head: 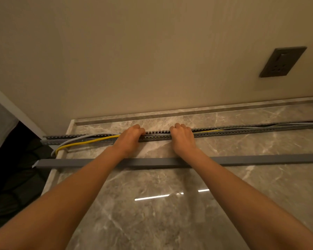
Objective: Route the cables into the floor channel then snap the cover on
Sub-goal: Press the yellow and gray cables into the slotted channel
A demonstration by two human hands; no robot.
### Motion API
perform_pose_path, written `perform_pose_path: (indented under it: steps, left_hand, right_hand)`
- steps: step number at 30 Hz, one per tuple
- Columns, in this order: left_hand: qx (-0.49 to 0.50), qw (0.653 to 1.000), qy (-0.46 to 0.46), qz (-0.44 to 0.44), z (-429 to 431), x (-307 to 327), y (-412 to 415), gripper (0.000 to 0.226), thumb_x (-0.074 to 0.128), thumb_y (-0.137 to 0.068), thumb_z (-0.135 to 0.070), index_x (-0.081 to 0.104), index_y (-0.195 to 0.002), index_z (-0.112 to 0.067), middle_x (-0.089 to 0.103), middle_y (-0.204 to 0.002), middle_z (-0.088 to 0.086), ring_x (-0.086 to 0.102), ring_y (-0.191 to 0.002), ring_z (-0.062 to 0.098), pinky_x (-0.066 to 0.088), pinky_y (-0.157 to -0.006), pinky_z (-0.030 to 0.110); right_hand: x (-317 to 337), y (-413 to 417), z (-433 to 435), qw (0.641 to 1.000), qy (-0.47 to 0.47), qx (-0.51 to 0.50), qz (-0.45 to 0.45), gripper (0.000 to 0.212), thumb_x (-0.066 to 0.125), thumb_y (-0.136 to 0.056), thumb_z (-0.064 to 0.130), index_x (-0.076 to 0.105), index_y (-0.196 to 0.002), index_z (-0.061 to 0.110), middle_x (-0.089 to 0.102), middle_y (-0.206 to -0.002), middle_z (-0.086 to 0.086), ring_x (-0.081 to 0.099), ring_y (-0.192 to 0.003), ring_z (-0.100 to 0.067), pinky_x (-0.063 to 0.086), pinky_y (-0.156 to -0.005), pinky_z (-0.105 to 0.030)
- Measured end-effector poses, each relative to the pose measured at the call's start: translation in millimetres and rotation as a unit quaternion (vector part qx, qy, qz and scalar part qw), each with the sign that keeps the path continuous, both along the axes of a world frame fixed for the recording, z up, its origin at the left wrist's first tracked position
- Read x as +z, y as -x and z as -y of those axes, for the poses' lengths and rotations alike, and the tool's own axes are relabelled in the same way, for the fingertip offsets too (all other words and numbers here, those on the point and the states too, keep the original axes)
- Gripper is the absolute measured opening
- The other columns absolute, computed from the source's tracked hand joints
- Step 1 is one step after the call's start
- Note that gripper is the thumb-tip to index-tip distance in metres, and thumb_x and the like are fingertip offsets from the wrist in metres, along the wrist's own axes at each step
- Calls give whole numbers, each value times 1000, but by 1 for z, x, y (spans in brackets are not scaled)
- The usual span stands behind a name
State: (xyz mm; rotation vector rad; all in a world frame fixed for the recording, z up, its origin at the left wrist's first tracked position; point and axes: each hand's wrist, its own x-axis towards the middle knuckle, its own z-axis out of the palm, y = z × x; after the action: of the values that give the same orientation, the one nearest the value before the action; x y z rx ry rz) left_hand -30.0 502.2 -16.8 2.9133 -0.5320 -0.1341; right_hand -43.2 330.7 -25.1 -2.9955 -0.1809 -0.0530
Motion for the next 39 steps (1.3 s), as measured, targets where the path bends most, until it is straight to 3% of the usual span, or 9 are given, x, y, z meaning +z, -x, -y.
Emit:
perform_pose_path:
  steps: [4, 10, 16, 20, 24, 30, 33, 34, 39]
  left_hand:
    - [-8, 999, 15, 30, -20, -1, 0, 28, 51, -87, 7, 61, -113, 1, 55, -117, 20, 53, -107, 34, 45, -88, 41]
    - [23, 996, -38, 80, -73, 2, 0, 20, 55, -87, 0, 62, -106, 1, 60, -111, 21, 55, -102, 37, 48, -84, 44]
    - [-31, 991, -77, 109, -120, 1, 1, 21, 78, -60, 8, 67, -78, 3, 65, -76, 23, 63, -64, 39, 52, -50, 40]
    - [-72, 988, -58, 126, -139, -2, 1, 17, 76, -70, 0, 67, -85, -2, 65, -80, 19, 63, -65, 36, 52, -49, 39]
    - [-126, 977, -80, 150, -147, -4, -9, 23, 88, -52, 1, 70, -67, -4, 65, -61, 13, 61, -49, 28, 48, -35, 29]
    - [-137, 979, -65, 135, -147, -4, -14, 22, 85, -52, 7, 73, -68, -3, 66, -64, 13, 62, -57, 29, 51, -43, 32]
    - [-64, 994, -9, 92, -140, -3, -15, 27, 63, -82, 3, 63, -108, -3, 66, -107, 16, 60, -96, 33, 51, -74, 40]
    - [-40, 997, 4, 72, -138, -3, -17, 26, 59, -85, 1, 59, -111, -4, 63, -113, 15, 58, -100, 32, 50, -77, 40]
    - [-7, 996, -19, 84, -131, 0, -25, 18, 60, -86, -3, 68, -103, -6, 61, -110, 12, 58, -99, 29, 51, -79, 37]
  right_hand:
    - [3, 2, -34, 999, -31, 18, 3, 28, 44, -88, -5, 58, -113, -1, 58, -120, -18, 52, -112, -34, 42, -92, -40]
    - [4, -1, -86, 997, -75, 20, -1, 26, 47, -91, -1, 60, -114, 1, 58, -119, -17, 53, -110, -34, 44, -91, -41]
    - [4, -4, -136, 992, -127, 24, 9, 21, 51, -91, -1, 61, -109, 4, 61, -115, -14, 56, -106, -32, 48, -87, -41]
    - [1, -8, -148, 993, -116, 28, 3, 24, 52, -91, 2, 63, -112, 6, 62, -114, -13, 56, -106, -30, 47, -87, -41]
    - [-2, -9, -151, 996, -82, 23, 2, 27, 49, -93, 1, 64, -115, 4, 60, -113, -15, 55, -104, -32, 47, -82, -39]
    - [0, -8, -158, 998, -60, 8, -7, 24, 48, -96, 9, 60, -114, -1, 58, -117, -18, 54, -106, -34, 46, -86, -41]
    - [5, -9, -160, 997, -75, -14, -15, 23, 50, -95, 14, 56, -113, 0, 59, -117, -18, 55, -106, -33, 45, -87, -40]
    - [6, -10, -160, 997, -77, -14, -20, 21, 50, -95, 12, 56, -112, 0, 60, -117, -18, 56, -105, -33, 46, -86, -40]
    - [10, -12, -157, 995, -90, -12, -43, 16, 51, -92, 2, 60, -106, 2, 62, -112, -18, 57, -101, -33, 47, -84, -40]
